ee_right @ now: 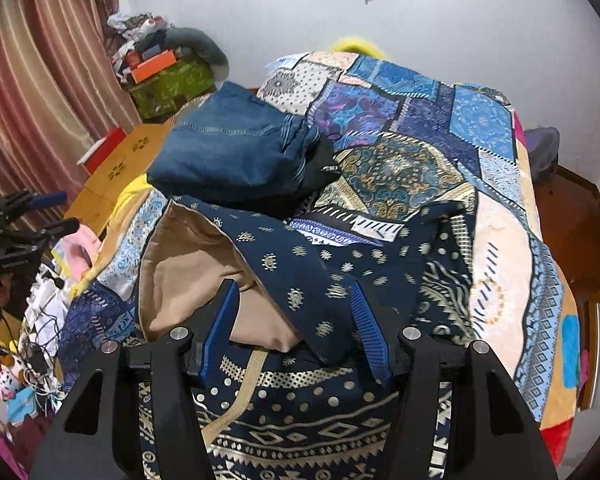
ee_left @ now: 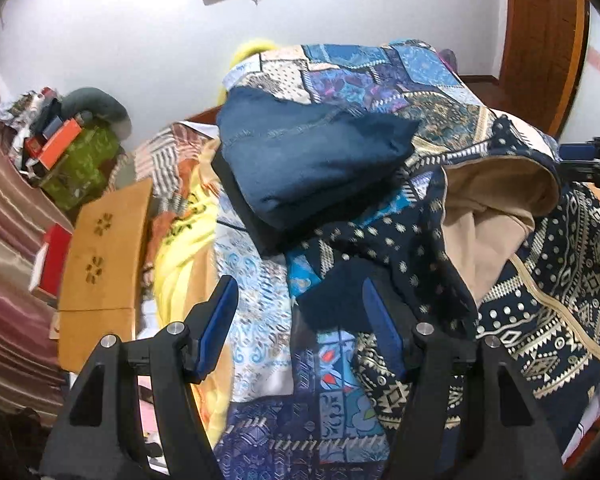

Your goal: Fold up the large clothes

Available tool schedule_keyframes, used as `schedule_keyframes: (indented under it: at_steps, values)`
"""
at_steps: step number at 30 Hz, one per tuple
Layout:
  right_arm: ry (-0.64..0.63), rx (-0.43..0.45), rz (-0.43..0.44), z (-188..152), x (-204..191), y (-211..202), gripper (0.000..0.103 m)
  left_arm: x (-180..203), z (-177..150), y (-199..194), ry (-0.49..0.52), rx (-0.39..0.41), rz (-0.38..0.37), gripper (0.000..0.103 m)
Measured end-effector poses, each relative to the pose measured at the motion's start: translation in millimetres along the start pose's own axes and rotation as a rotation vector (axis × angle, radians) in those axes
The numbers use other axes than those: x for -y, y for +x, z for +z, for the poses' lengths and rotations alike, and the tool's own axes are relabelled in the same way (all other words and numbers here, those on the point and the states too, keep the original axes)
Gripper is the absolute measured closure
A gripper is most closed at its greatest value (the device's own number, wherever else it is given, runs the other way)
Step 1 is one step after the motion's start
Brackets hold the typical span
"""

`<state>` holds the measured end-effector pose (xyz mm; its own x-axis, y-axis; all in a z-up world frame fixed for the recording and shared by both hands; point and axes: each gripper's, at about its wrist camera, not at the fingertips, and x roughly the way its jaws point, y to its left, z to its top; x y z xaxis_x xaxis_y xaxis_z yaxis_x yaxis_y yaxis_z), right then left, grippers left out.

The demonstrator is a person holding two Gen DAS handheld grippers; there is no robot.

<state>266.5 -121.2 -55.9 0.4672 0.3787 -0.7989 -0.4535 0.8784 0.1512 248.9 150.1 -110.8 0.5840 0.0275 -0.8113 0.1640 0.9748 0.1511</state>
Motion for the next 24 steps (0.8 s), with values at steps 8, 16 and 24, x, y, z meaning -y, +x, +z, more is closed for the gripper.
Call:
schedule_keyframes:
  at_steps: [8, 16, 24]
  values:
    - [-0.047, -0.066, -0.012, 18, -16, 28, 0.049, 43, -15, 50, -0.071, -0.054, -0.230, 0.038]
    - [-0.055, -0.090, -0.056, 27, -9, 48, 0.049, 82, 5, 67, -0.131, -0.008, -0.391, 0.038]
    - [0.063, -0.029, -0.036, 25, 14, 33, 0.092, 90, 12, 87, -0.215, 0.003, -0.318, 0.073]
